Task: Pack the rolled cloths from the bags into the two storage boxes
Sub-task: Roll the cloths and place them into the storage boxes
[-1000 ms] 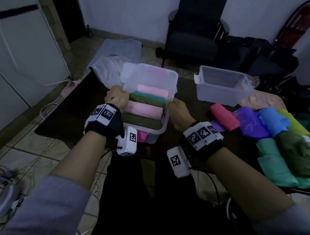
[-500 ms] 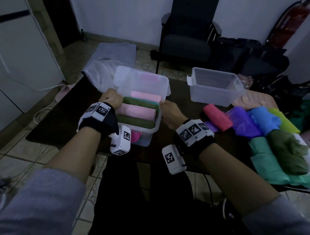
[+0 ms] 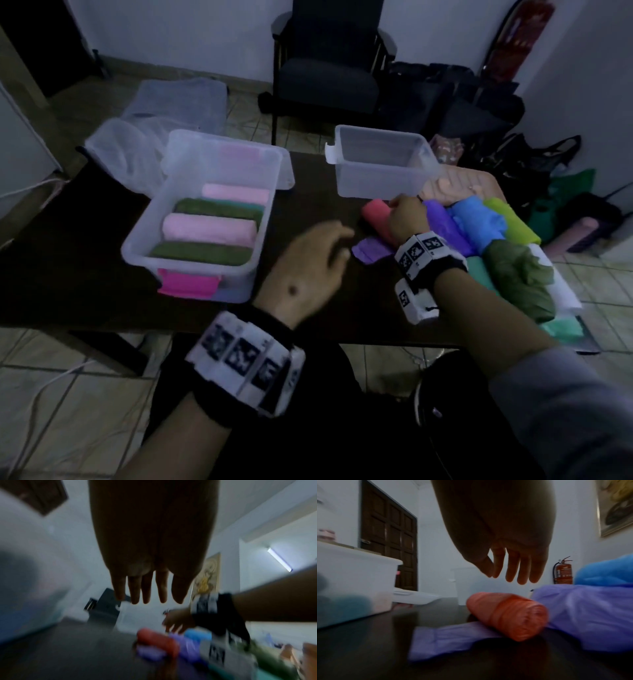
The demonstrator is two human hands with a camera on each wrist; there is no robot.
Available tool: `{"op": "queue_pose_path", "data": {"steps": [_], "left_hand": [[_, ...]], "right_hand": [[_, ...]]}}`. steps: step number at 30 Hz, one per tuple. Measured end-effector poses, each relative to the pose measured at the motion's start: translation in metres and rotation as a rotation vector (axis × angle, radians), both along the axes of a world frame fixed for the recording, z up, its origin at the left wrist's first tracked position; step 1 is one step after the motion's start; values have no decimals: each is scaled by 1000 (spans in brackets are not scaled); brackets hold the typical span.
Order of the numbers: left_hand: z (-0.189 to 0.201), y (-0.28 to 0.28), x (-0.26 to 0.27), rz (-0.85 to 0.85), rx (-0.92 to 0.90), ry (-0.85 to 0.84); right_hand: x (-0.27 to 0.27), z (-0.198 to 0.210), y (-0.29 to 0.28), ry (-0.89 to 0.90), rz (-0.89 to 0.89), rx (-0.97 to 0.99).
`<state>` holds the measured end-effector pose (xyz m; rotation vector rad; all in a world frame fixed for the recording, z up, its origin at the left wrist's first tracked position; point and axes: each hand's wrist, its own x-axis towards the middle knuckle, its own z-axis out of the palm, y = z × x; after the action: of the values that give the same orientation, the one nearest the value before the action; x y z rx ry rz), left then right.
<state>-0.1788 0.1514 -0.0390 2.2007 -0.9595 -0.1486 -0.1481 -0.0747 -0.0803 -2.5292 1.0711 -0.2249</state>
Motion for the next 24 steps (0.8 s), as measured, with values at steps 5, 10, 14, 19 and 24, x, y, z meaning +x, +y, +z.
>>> {"op": "queue_pose_path", "data": {"steps": [5,10,14,19,24], "left_hand": [[-78,-34,-12,-106,548,247],[-105,-36,-11,-187,766,229],[-105,-37,-9,-202,812,234],[-105,-38,-9,-206,800,243],[-93,-36,5,-284,834,302]], "right_hand": [[-5,-11,-24,186,-42,7],[-13,-14,-26,230,22,69],[-13,-11,-22,157,92,173],[-11,-14,-1,145,209,116],[-18,-26,20,233,317,24]]}}
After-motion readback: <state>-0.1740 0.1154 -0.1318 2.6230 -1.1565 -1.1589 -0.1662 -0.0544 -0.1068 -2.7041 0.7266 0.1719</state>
